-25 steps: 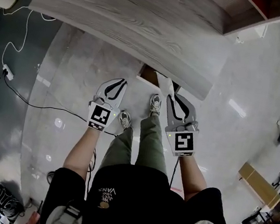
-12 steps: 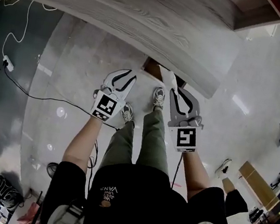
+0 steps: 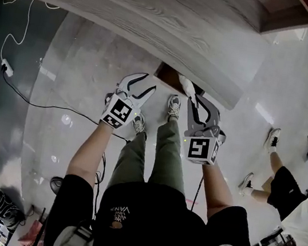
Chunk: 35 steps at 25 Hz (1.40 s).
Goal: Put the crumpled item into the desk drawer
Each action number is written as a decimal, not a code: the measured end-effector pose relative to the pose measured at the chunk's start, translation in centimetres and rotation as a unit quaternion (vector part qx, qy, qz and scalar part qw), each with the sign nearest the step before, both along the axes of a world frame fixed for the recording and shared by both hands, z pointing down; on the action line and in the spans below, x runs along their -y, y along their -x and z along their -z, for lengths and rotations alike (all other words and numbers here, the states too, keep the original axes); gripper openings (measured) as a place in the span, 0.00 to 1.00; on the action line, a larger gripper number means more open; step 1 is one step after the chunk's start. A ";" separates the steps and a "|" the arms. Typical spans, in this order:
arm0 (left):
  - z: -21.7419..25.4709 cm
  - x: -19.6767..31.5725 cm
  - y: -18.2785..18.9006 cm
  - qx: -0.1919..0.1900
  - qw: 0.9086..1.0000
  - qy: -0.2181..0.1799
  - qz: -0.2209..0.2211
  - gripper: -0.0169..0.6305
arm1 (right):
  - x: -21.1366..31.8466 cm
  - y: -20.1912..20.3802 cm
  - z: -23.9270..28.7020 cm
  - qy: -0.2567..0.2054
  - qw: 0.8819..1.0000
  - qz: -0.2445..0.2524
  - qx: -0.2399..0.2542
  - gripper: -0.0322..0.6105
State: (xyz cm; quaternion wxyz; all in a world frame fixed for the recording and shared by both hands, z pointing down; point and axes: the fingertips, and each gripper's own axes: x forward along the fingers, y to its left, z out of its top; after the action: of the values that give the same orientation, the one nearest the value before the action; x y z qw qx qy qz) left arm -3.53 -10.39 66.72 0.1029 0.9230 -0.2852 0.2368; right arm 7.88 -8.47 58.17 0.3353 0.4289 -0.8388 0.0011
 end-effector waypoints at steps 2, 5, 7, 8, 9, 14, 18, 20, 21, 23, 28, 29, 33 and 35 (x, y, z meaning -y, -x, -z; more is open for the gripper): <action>-0.1 0.1 -0.2 0.000 1.000 0.002 -0.003 0.36 | 0.1 0.1 -0.5 -0.003 1.000 0.009 -0.016 0.11; -0.3 0.1 -0.4 0.000 1.000 0.003 -0.008 0.37 | 0.3 0.3 -1.2 -0.003 0.999 0.017 -0.027 0.11; -0.5 0.2 -0.5 0.000 1.000 0.004 -0.011 0.37 | 0.5 0.4 -1.6 -0.003 0.999 0.019 -0.032 0.11; -0.6 0.2 -0.6 0.000 1.000 0.004 -0.012 0.37 | 0.6 0.5 -1.8 -0.003 0.999 0.019 -0.034 0.11; -0.6 0.3 -0.7 -0.001 1.000 0.004 -0.013 0.37 | 0.7 0.5 -1.9 -0.003 0.999 0.020 -0.036 0.11; -0.9 0.4 -0.9 -0.006 1.000 0.009 -0.012 0.37 | 1.1 1.1 -2.6 -0.002 0.999 0.022 -0.039 0.11; -1.3 0.3 -0.9 -0.010 1.000 0.013 -0.011 0.37 | 1.5 1.8 -3.3 0.003 0.999 0.024 -0.034 0.11; -1.4 0.3 -0.9 -0.011 1.000 0.014 -0.011 0.37 | 1.7 2.1 -3.8 0.007 0.999 0.029 -0.033 0.12; -1.4 0.3 -0.9 -0.012 1.000 0.014 -0.011 0.37 | 1.8 2.3 -4.0 0.009 0.999 0.032 -0.034 0.12; -1.4 0.3 -1.0 -0.014 1.000 0.015 -0.010 0.37 | 2.0 2.5 -4.2 0.011 0.999 0.033 -0.033 0.12; -1.6 0.2 -1.0 -0.013 1.000 0.015 -0.006 0.37 | 2.1 2.6 -4.7 0.017 0.999 0.029 -0.029 0.12; -1.7 0.2 -0.9 -0.013 1.000 0.016 -0.005 0.37 | 2.1 2.7 -4.9 0.020 0.999 0.028 -0.025 0.12; -1.8 0.3 -0.9 -0.013 1.000 0.016 -0.006 0.37 | 2.1 2.7 -5.3 0.037 0.999 0.019 -0.001 0.12; -1.8 0.2 -0.9 -0.013 1.000 0.016 -0.005 0.37 | 2.0 2.6 -5.5 0.046 0.999 0.013 0.010 0.12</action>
State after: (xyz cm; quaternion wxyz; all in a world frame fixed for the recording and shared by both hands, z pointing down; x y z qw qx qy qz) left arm -2.59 -10.63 68.51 0.1202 0.9256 -0.2754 0.2303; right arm 5.30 -10.51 63.62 0.3458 0.4021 -0.8469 0.0393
